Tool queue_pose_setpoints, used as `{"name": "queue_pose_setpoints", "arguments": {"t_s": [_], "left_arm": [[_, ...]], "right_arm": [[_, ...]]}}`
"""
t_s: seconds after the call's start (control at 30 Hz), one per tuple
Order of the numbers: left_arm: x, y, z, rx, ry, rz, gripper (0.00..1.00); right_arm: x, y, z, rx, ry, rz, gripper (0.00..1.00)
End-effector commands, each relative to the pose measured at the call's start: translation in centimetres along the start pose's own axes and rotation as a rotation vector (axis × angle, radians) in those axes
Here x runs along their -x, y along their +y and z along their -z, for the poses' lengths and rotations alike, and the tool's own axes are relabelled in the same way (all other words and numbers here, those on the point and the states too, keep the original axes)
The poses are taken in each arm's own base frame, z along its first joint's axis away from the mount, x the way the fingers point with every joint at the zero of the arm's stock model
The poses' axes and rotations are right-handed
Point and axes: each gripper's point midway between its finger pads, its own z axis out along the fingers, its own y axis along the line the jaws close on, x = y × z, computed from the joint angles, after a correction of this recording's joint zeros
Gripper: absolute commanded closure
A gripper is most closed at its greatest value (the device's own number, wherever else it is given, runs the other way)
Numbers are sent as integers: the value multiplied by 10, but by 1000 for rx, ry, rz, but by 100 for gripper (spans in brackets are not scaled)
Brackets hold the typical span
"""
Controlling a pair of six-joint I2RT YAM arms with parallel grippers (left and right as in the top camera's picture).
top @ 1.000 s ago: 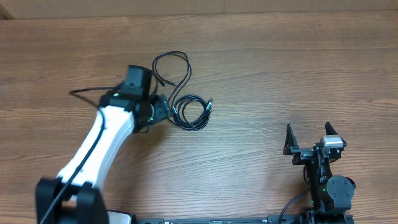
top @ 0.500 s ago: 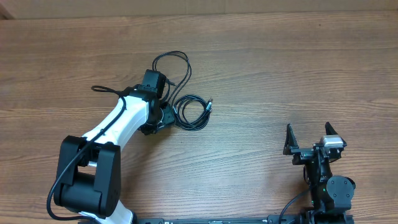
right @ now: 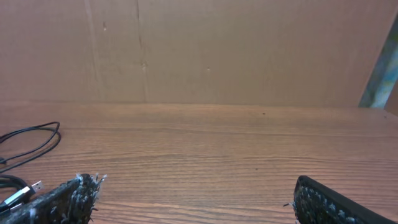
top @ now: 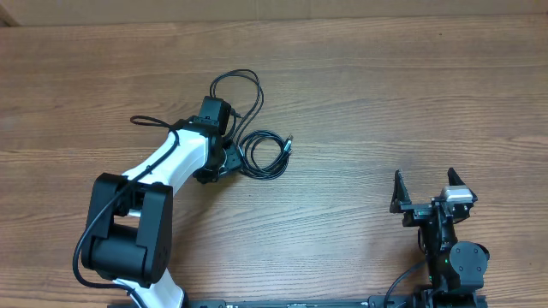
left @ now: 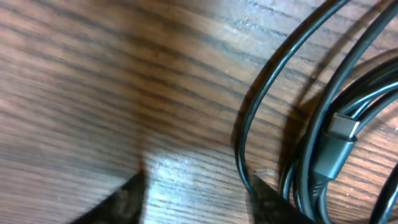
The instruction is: Untangle cables
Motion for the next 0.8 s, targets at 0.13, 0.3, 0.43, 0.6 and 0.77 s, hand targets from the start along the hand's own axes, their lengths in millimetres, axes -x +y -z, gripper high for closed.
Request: {"name": "queue_pose_setpoints", "arguments": {"t_s": [0.13, 0.3, 0.43, 0.6, 0.77], "left_arm": [[-8, 6, -16, 31, 37, -12, 69], [-7, 5, -16, 27, 35, -12, 63], [-7, -4, -12, -19, 51, -55, 65], [4, -16, 9, -39, 57, -88, 60], [16, -20, 26, -37, 46, -89, 56]], "right_arm": [[-2, 1, 0, 3, -3, -3, 0], [-2, 1, 0, 3, -3, -3, 0], [-2, 1, 0, 3, -3, -3, 0], [-2, 1, 0, 3, -3, -3, 0], [-2, 1, 0, 3, -3, -3, 0]]}}
